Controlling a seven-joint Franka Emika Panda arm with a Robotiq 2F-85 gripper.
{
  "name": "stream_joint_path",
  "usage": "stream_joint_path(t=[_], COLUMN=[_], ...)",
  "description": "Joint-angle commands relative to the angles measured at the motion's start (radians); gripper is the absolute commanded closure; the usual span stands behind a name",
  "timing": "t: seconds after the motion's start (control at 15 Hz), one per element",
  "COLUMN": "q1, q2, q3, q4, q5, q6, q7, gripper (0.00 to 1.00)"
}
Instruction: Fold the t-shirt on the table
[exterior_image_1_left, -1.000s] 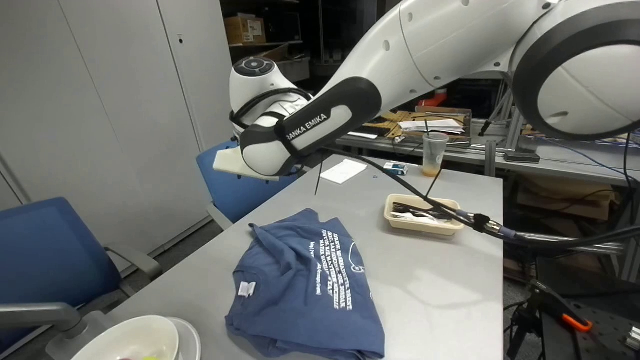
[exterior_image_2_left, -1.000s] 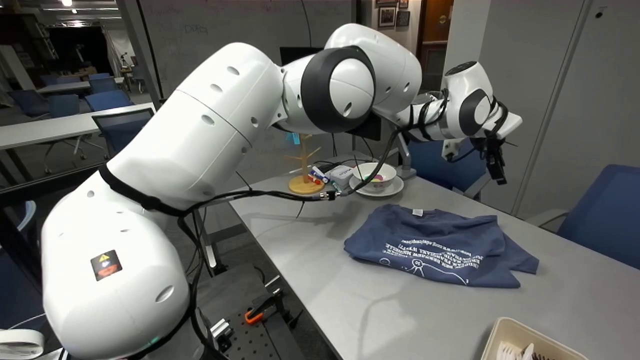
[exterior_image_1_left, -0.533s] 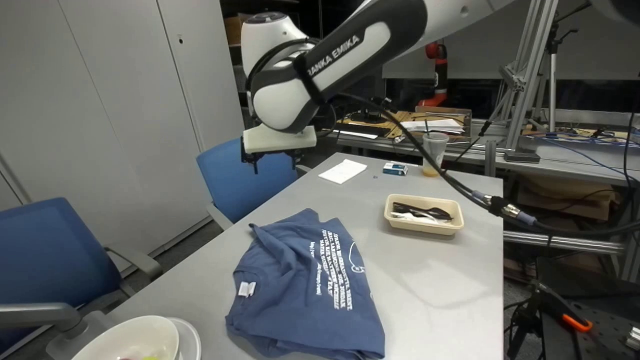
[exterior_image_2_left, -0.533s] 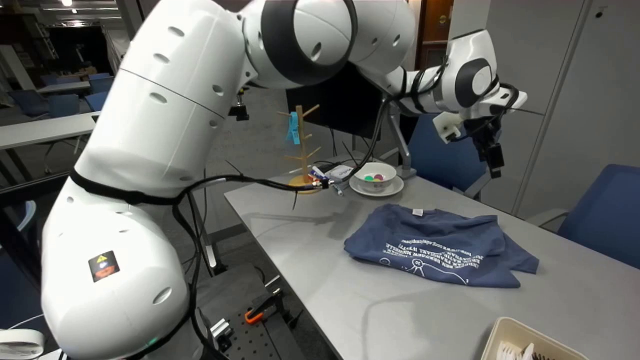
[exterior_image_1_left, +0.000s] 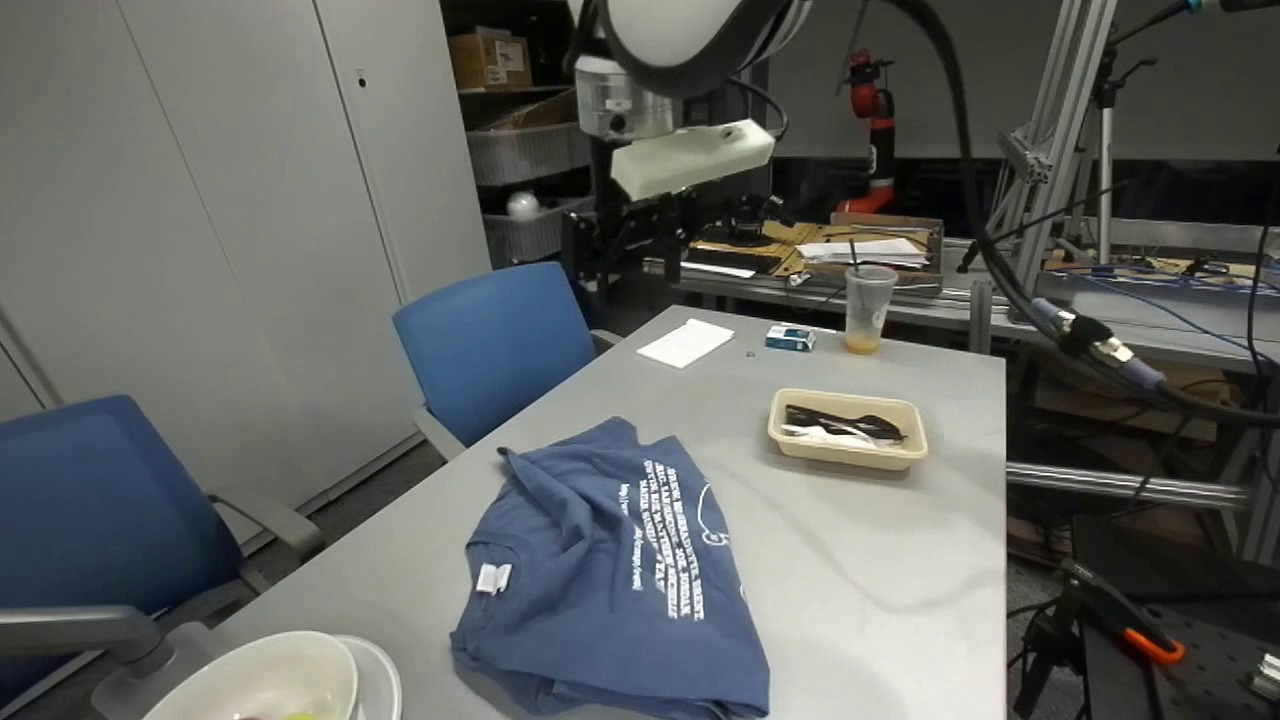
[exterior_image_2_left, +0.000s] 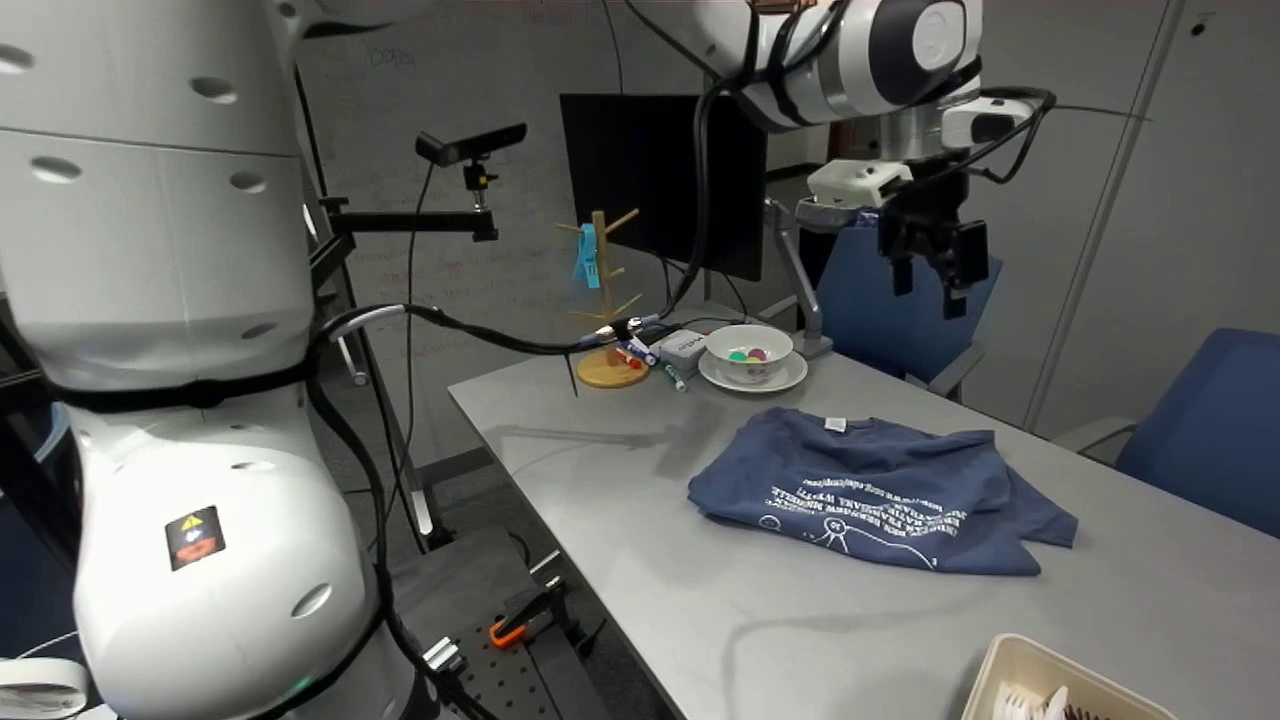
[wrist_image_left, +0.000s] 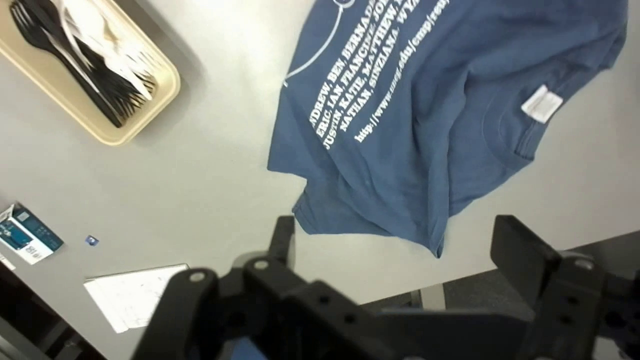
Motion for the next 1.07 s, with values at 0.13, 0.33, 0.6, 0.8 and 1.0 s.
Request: stream_joint_path(t=[0.13,0.33,0.6,0.8,1.0], q1=[-0.055,-0.085,-0.127,-0.153,-0.153], q2=[-0.355,-0.526,-0.549,-0.651,-0.659], q3=[0.060,0.072,0.083,0.070,0.073], q4=[-0.319,-0.446,-0.443,-0.505,-0.518], q5=[-0.027,0.005,0.012,0.020,0.020], q6=[-0.050,-0.052,-0.046,-0.046,-0.045], q7=[-0.173,-0.276,-0.304,-0.353,-0.354], gripper=[0.00,0.00,0.00,0.00,0.00])
